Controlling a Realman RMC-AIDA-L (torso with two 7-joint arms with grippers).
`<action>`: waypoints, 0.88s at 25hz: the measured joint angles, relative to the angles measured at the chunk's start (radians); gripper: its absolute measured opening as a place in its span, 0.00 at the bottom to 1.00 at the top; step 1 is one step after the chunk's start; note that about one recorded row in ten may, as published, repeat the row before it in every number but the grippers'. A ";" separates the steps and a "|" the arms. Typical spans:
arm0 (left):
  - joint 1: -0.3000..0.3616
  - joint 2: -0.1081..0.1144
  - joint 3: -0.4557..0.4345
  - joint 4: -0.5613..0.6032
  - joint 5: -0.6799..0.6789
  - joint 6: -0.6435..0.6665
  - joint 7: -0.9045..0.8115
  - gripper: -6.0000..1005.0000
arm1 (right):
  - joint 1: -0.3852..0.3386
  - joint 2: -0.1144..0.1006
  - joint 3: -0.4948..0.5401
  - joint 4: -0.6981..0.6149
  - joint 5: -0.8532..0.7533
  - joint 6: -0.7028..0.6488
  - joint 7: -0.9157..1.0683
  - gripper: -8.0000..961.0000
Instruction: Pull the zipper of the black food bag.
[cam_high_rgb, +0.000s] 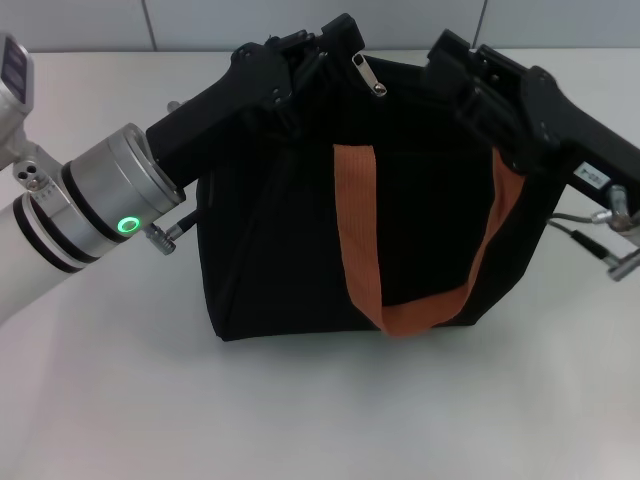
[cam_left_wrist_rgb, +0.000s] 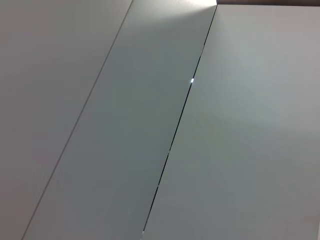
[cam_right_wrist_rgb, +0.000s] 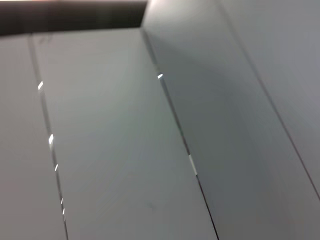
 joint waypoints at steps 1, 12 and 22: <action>0.000 0.000 0.000 0.000 0.000 0.000 0.000 0.02 | -0.005 -0.001 -0.010 -0.024 0.000 -0.011 -0.027 0.35; -0.013 0.000 0.004 -0.002 0.004 -0.003 0.001 0.02 | 0.037 0.002 -0.065 -0.123 0.011 0.043 0.017 0.35; -0.014 0.000 0.000 -0.003 0.004 -0.004 0.001 0.02 | 0.066 -0.001 -0.096 -0.139 -0.005 0.096 0.099 0.35</action>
